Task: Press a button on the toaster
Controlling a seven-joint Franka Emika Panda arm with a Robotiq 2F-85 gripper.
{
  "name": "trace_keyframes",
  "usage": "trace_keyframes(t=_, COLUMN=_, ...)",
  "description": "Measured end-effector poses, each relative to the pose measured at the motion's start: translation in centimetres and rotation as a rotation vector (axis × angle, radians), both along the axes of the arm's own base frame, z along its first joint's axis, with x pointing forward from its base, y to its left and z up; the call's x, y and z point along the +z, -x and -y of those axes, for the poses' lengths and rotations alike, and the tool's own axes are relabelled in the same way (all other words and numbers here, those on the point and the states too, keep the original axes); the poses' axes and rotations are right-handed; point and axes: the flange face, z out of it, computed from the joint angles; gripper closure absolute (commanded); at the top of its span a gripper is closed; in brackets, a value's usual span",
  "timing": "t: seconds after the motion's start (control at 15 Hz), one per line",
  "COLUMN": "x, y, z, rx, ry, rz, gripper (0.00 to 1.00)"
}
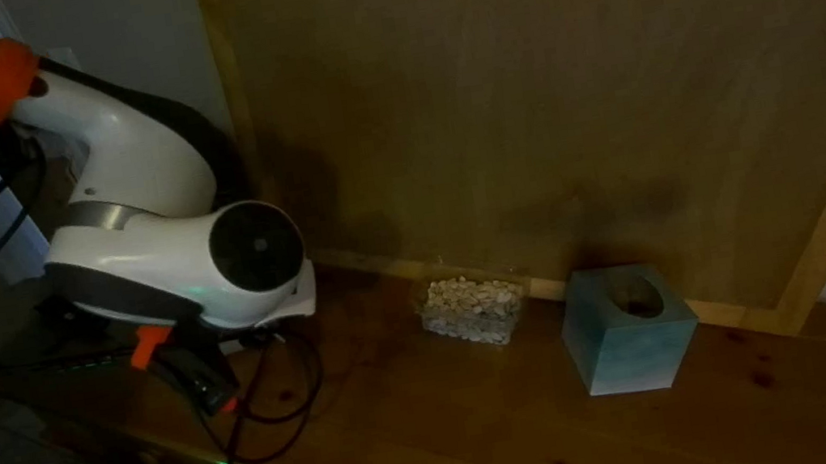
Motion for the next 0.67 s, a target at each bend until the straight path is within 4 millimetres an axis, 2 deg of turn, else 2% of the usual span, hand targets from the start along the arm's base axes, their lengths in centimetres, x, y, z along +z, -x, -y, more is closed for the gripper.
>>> trace_keyframes(t=0.13, x=1.4, y=0.3, z=-0.6, rx=-0.003, ry=0.062, rz=-0.016, gripper=0.00)
trace_keyframes(t=0.67, x=9.0, y=1.2, z=-4.0, rx=-0.032, ry=0.389, rz=-0.110, gripper=0.00)
